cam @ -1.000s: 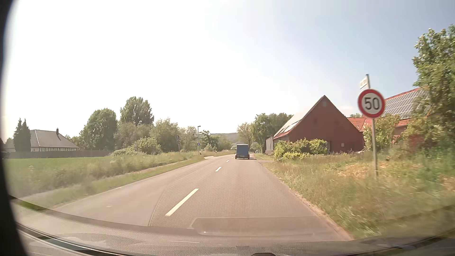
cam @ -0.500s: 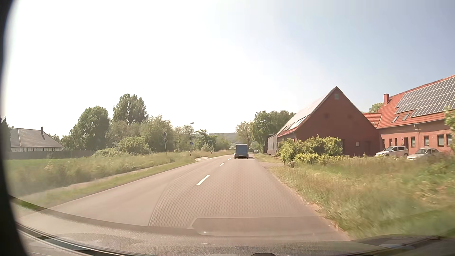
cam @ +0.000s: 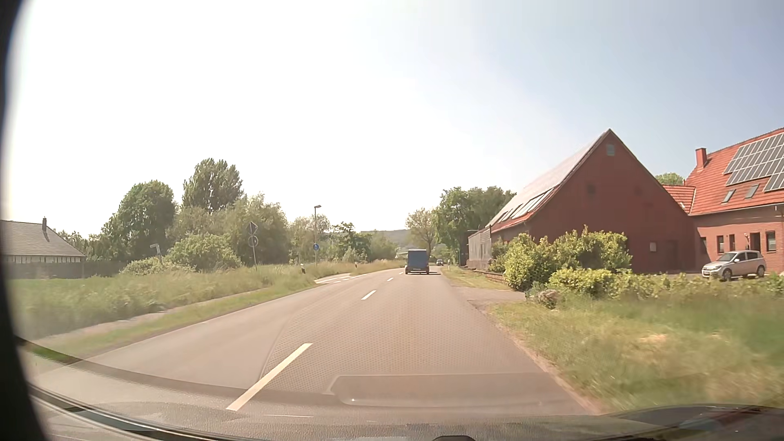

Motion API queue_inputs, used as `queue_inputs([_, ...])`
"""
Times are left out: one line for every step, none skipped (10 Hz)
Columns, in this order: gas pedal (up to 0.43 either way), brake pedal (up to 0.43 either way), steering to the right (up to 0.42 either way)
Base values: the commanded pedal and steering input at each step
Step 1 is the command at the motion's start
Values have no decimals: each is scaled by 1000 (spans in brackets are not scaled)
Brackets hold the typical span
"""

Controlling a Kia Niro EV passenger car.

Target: Follow the waypoints while adhering to traffic rules and regulations

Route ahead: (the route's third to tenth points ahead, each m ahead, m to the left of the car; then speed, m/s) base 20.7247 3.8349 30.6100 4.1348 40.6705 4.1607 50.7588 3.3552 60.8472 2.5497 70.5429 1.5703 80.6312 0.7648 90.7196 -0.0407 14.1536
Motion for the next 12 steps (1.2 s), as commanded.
queue_inputs([189,0,-2])
queue_inputs([189,0,-2])
queue_inputs([189,0,-2])
queue_inputs([189,0,-2])
queue_inputs([177,0,-1])
queue_inputs([169,0,0])
queue_inputs([157,0,1])
queue_inputs([157,0,1])
queue_inputs([157,0,2])
queue_inputs([169,0,3])
queue_inputs([169,0,4])
queue_inputs([177,0,4])
